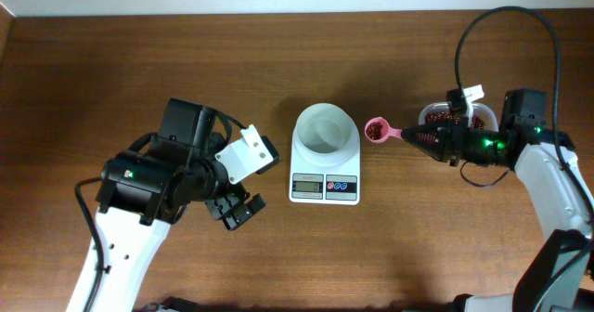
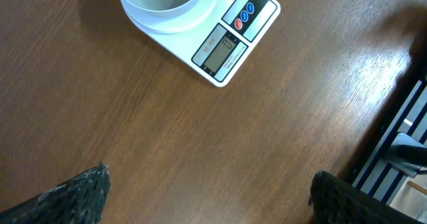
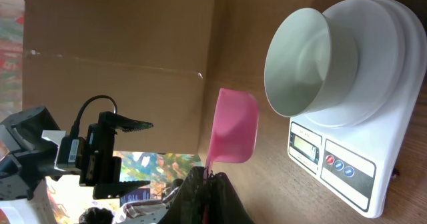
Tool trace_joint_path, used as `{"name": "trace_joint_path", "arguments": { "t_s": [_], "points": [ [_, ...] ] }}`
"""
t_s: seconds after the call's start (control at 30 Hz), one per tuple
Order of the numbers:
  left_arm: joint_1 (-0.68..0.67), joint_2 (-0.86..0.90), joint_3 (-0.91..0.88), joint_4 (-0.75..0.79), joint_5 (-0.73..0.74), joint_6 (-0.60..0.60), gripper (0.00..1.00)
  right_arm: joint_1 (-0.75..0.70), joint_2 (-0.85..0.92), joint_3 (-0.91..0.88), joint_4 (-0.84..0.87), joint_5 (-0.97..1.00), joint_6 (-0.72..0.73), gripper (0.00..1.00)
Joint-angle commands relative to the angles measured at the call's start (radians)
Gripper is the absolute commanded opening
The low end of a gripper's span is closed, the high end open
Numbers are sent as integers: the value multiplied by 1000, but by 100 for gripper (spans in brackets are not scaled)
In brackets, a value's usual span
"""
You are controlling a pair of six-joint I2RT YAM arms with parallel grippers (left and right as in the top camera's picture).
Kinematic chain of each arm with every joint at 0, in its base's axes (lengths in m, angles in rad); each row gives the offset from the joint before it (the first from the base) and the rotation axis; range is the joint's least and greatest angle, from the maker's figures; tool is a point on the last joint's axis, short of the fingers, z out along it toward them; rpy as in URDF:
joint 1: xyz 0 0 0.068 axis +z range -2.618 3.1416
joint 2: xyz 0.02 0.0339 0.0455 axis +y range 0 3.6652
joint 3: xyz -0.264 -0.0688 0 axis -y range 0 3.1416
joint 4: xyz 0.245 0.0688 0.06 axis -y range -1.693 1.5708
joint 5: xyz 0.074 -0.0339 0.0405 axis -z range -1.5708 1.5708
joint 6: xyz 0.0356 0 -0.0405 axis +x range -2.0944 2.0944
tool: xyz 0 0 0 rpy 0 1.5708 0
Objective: Scoop and weigh 50g on scale
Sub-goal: 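Carry the filled scoop with the right gripper over the white bowl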
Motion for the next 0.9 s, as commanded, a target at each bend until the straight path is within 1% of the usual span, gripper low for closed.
{"name": "trace_joint_path", "arguments": {
  "t_s": [0.0,0.43,0.5,0.6,0.7,0.87],
  "points": [
    [6,-2,-8,2,4,16,99,12,7,-5,6,-20,-20,4],
    [6,-2,-8,2,4,16,99,12,7,-5,6,-21,-9,4],
    [6,-2,-8,2,4,16,99,12,7,-5,7,-22,38,4],
    [6,-2,-8,2,3,16,99,12,7,-5,34,-49,39,4],
    [6,-2,-8,2,4,16,99,12,7,-5,54,-59,91,4],
    [6,-2,-8,2,4,16,99,12,7,-5,208,-58,219,4]
  ]
}}
